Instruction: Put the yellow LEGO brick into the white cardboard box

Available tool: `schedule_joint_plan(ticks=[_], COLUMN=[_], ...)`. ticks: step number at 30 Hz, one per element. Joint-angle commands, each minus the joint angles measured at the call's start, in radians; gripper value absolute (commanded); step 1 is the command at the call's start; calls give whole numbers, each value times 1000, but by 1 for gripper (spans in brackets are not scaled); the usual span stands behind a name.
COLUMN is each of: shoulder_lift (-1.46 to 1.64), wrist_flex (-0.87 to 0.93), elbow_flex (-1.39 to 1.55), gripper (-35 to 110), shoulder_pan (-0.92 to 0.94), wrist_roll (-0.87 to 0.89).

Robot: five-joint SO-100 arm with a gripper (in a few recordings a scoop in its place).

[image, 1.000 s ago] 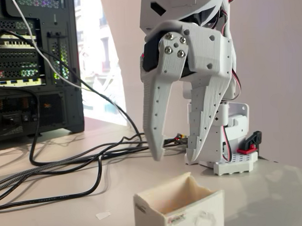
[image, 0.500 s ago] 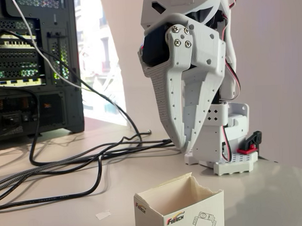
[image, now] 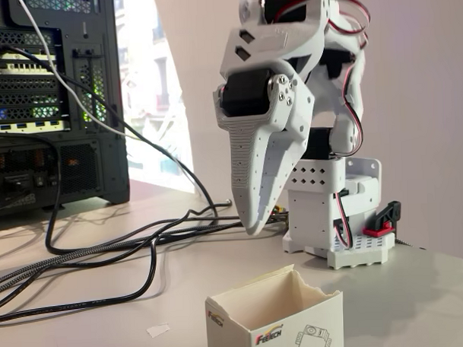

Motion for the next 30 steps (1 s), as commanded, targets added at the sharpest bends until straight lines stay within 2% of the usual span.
schedule_joint_plan(ticks=[1,15,30], shoulder_lift=[244,557,566], wrist_flex=[-23,-2,-5], elbow_flex=[107,318,344], gripper=[-9,-9,-9], shoulder_pan=[35,112,141], wrist_roll=[-63,-103,-86])
